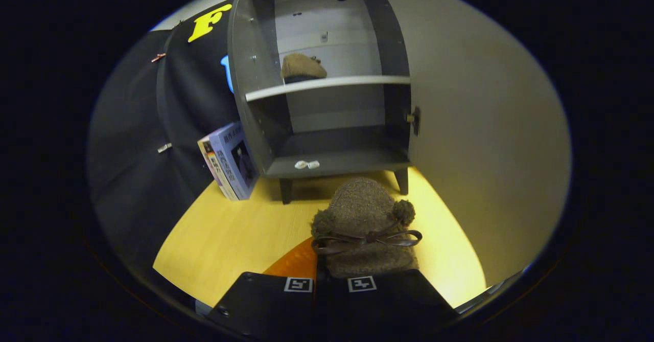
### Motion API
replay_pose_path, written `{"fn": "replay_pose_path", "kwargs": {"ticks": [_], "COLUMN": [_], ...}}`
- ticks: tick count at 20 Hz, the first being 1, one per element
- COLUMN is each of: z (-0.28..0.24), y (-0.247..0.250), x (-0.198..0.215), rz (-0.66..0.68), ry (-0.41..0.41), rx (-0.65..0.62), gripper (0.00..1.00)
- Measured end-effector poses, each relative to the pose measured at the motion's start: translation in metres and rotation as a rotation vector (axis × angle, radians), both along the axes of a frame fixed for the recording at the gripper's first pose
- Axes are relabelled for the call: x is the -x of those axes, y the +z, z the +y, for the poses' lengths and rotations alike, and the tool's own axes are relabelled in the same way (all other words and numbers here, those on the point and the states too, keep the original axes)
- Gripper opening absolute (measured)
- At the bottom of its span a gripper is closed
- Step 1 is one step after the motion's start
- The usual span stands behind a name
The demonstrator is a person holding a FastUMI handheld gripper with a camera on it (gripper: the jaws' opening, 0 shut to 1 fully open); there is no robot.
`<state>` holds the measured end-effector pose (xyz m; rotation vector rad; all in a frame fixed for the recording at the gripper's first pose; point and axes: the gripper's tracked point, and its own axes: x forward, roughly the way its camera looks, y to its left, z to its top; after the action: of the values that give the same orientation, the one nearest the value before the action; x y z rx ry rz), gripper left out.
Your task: Open the shoe cabinet door, grab the shoes and put them into the shoe cabinet, then close the shoe cabinet door.
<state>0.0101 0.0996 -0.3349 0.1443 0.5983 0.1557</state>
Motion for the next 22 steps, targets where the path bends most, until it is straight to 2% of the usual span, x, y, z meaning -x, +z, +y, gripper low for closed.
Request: {"fn": "replay_pose_path", "kwargs": {"ticks": [4,12,17,22], "z": [-0.008,-0.014,-0.004,-0.001], "y": [0.064,0.184,0.239,0.269], "x": [-0.015,-0.066,-0.122,-0.192], "rz": [-0.051,-0.181,-0.247,-0.253], "ry": [-0.026,-0.064,-0.068,-0.055], "rx": [-0.045,-0.023,-0.030,-0.010], "gripper": [0.10,0.10,0.10,0.10]}}
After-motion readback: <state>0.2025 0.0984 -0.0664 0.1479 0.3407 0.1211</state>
